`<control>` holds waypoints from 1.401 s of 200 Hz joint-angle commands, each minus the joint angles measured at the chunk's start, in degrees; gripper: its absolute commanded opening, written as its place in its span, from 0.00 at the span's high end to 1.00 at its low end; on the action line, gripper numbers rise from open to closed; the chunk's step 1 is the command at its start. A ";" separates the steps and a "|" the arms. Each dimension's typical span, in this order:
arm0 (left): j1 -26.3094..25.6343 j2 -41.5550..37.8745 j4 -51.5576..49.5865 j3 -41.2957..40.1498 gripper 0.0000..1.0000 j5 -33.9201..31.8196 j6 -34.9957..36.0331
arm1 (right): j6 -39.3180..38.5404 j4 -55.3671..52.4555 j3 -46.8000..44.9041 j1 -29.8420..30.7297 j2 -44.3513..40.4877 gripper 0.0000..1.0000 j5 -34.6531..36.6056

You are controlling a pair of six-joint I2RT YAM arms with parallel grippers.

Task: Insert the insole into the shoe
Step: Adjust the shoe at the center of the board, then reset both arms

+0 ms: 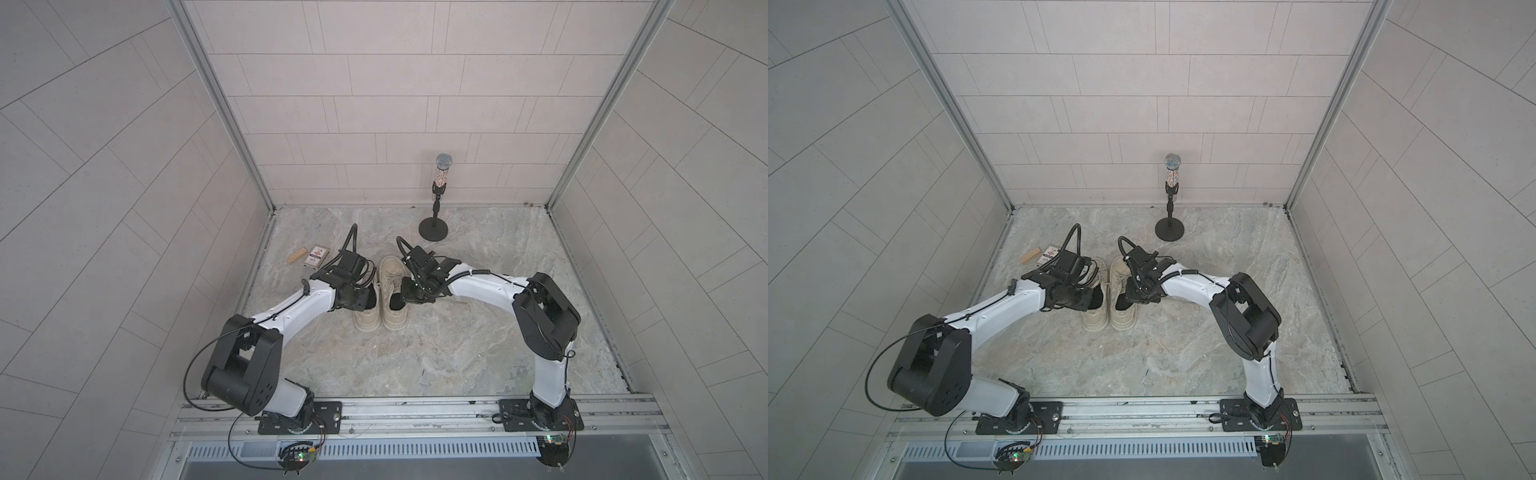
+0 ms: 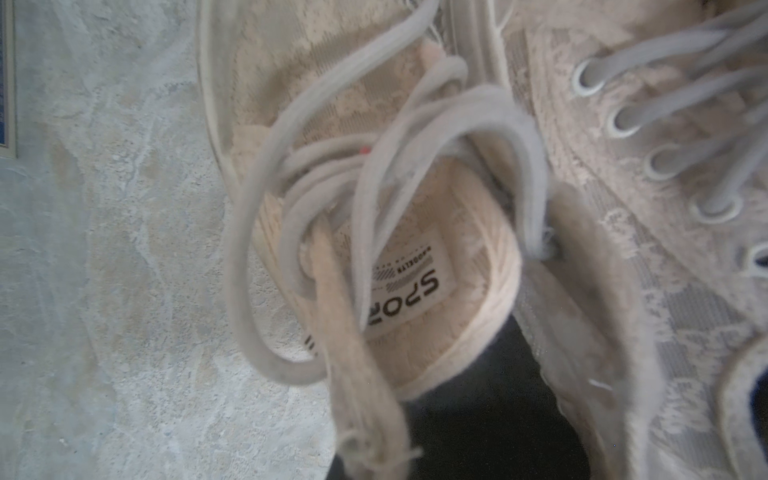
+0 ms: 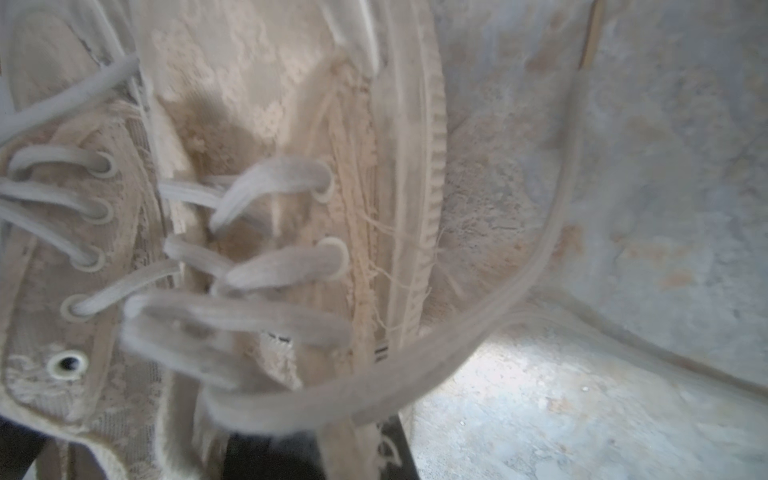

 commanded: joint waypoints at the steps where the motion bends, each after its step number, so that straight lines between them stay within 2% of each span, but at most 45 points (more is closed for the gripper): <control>1: -0.13 0.97 0.70 2.72 0.78 0.06 1.13 | -0.83 1.00 2.28 -0.19 0.65 0.80 1.05; 9: -0.19 1.35 -0.27 3.59 0.69 -0.29 0.38 | -1.15 0.94 2.31 -0.42 0.24 0.75 0.04; 39: -0.16 -2.57 -1.73 4.19 0.48 -1.96 -2.33 | -5.16 2.04 0.26 -2.20 -5.96 0.56 -2.74; 43: -0.20 -3.61 -1.64 4.11 0.33 -2.11 -2.71 | -6.03 2.26 -0.08 -2.65 -7.16 0.52 -3.05; 46: -0.17 -4.37 -1.52 4.09 0.21 -2.49 -3.01 | -6.85 2.30 -0.30 -2.91 -8.20 0.47 -3.16; 50: -0.20 -5.64 -1.26 4.07 0.03 -2.96 -3.52 | -8.00 2.31 -0.60 -3.25 -9.60 0.34 -3.09; 52: -0.20 -6.33 -1.10 3.95 0.01 -3.44 -3.81 | -8.51 2.22 -0.78 -3.45 -10.34 0.14 -3.10; 53: -0.20 -6.57 -1.02 3.93 0.00 -3.65 -3.92 | -8.91 2.22 -0.91 -3.55 -10.74 0.07 -3.08; 56: -0.09 -7.47 -0.64 3.79 0.00 -4.49 -4.37 | -9.89 2.25 -1.26 -3.82 -11.98 0.00 -2.75; 76: 0.62 -13.14 6.26 0.71 0.00 -11.47 -6.17 | -16.18 2.37 -6.09 -6.16 -20.91 0.01 1.74; 91: 2.12 -16.79 17.32 -5.14 0.00 -17.82 -5.87 | -21.95 4.52 -12.50 -7.77 -28.02 0.00 8.48; 111: 5.40 -19.25 35.63 -15.32 0.00 -23.65 1.63 | -29.20 14.59 -25.49 -11.53 -38.41 0.00 18.24; 119: 7.29 -19.12 43.71 -19.78 0.00 -25.62 5.06 | -33.28 22.45 -32.09 -15.11 -42.80 0.00 15.37; 126: 9.11 -18.69 46.60 -21.90 0.00 -27.00 6.00 | -36.43 29.44 -38.94 -17.93 -46.91 0.00 12.62; 141: 13.43 -17.16 45.76 -23.65 0.01 -27.40 5.97 | -40.45 44.69 -53.87 -23.93 -54.39 0.00 14.21; 152: 15.34 -16.59 47.28 -25.61 0.01 -28.07 6.17 | -39.08 43.57 -58.07 -31.58 -58.24 0.01 16.31; 166: 17.69 -17.20 51.08 -28.89 0.01 -24.35 5.86 | -39.62 41.89 -61.33 -41.35 -62.01 0.00 13.51; 183: 19.65 -16.99 58.57 -32.70 0.00 -21.07 3.88 | -38.94 47.92 -66.40 -47.27 -63.78 0.00 14.56; 197: 20.02 -15.26 64.26 -33.97 0.00 -20.29 2.82 | -38.47 54.29 -68.60 -47.86 -61.69 0.00 16.27; 209: 20.11 -13.04 67.76 -33.69 0.00 -19.84 1.77 | -38.57 59.78 -68.53 -47.86 -56.19 0.01 15.79; 222: 20.16 -9.01 72.47 -32.82 0.00 -18.96 1.68 | -39.65 68.78 -68.33 -47.77 -47.39 0.00 13.31; 244: 20.23 -1.83 76.29 -30.49 0.00 -16.90 4.24 | -42.62 91.53 -67.76 -46.88 -30.18 0.00 6.29; 265: 20.53 7.89 88.62 -31.02 0.00 -15.48 5.47 | -42.89 100.71 -66.85 -46.44 -18.72 0.00 8.25; 272: 20.51 6.88 85.72 -30.54 0.00 -14.18 5.39 | -41.94 105.59 -67.17 -46.71 -16.07 0.00 7.37; 280: 20.49 5.34 82.32 -30.01 0.00 -14.01 5.30 | -42.23 100.03 -66.53 -46.96 -18.70 0.01 7.21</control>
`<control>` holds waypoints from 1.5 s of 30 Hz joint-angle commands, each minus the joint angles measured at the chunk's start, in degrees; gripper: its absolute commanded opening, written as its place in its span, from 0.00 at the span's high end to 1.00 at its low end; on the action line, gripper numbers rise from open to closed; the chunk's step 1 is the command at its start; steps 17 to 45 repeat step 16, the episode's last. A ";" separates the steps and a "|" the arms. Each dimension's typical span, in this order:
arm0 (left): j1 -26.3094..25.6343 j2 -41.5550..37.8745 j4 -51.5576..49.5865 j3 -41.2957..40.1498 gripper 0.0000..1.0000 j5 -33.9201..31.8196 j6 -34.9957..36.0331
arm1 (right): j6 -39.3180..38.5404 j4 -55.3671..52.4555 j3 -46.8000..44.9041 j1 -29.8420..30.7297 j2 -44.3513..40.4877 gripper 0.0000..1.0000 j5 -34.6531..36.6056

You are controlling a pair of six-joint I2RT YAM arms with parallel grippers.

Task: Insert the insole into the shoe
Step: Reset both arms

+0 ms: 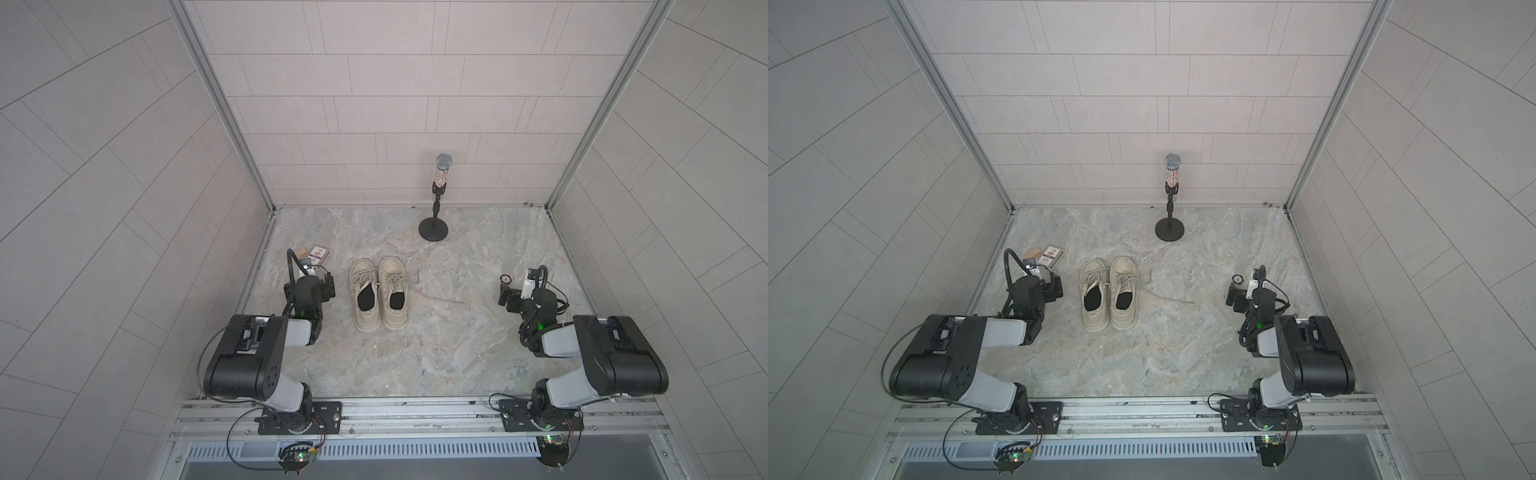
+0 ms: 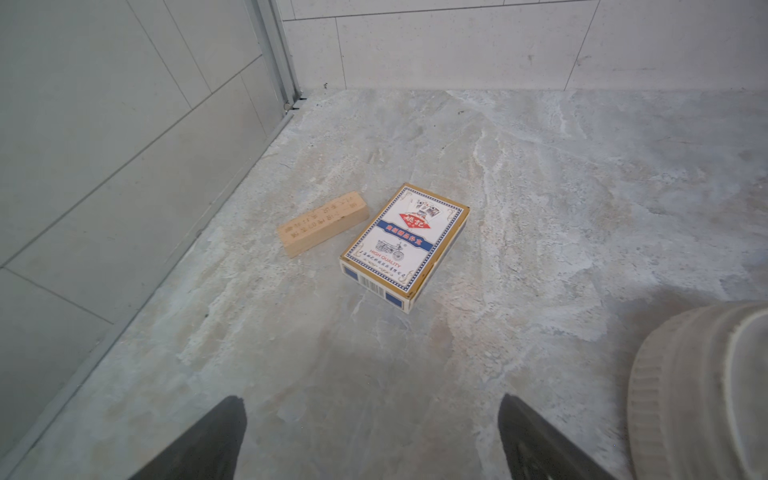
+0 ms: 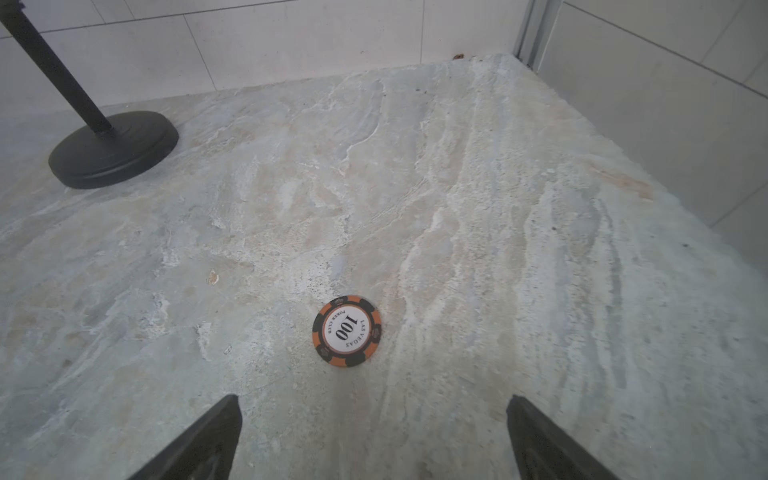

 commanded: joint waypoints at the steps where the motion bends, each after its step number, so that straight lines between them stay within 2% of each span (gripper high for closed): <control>1: 0.47 -0.57 4.39 1.33 0.00 2.47 1.40 | -1.79 11.66 0.83 -0.37 0.60 0.01 -1.68; 4: 0.37 1.56 6.92 1.69 0.00 -0.82 0.73 | -2.30 -7.31 8.50 0.00 -2.44 0.01 0.00; 5: 0.25 1.57 6.59 2.00 0.00 -2.18 0.37 | -3.49 -7.94 9.41 1.78 -1.90 0.01 3.17; 7: 0.24 0.17 2.01 3.07 0.00 -2.90 0.30 | -4.20 -4.78 9.02 3.34 -0.47 0.00 5.47; 10: 0.15 1.32 6.32 1.99 0.00 -1.90 1.04 | -5.32 -7.13 9.72 4.08 -1.11 0.01 5.77; 12: 0.14 0.60 3.73 2.64 0.00 -1.79 0.92 | -5.28 -5.60 9.04 4.12 -0.97 0.01 5.73; 14: 0.10 1.14 5.48 2.29 0.00 -1.66 1.01 | -5.87 -8.21 10.40 4.32 -0.77 0.00 5.32; 16: 0.09 1.10 5.01 2.38 0.00 -1.66 1.01 | -4.94 -6.51 9.45 4.34 -1.06 0.00 7.53; 45: 0.09 1.10 5.01 2.38 0.00 -1.66 1.01 | -4.94 -6.51 9.45 4.34 -1.06 0.00 7.53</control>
